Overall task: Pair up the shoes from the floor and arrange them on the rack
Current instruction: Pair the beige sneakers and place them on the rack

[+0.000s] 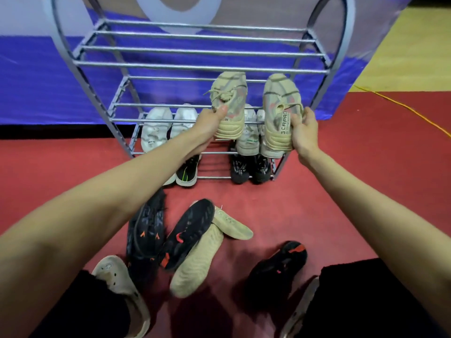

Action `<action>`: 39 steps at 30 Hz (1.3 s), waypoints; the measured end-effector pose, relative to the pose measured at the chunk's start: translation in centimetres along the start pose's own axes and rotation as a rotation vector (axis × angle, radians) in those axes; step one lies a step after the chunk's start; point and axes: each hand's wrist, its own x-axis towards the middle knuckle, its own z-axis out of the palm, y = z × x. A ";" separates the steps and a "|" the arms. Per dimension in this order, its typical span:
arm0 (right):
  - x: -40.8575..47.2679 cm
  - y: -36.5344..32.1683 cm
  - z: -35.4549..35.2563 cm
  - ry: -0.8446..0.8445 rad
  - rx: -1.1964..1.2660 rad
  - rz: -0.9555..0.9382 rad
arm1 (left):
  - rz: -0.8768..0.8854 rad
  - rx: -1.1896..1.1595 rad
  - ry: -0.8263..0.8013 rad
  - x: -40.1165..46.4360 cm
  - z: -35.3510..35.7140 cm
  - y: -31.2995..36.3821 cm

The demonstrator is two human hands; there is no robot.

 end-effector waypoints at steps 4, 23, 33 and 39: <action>2.5 0.2 2.0 0.026 -0.136 -0.056 | -0.006 -0.024 0.005 3.0 1.3 -0.1; 10.3 3.1 3.7 0.086 -0.404 -0.017 | 0.030 0.060 -0.044 12.5 4.7 -2.5; 6.6 5.6 0.6 -0.307 -0.620 -0.444 | -0.014 0.051 -0.017 13.0 6.9 -2.2; 6.6 6.6 0.5 -0.285 -0.675 -0.571 | -0.014 0.066 0.009 13.4 7.6 -2.3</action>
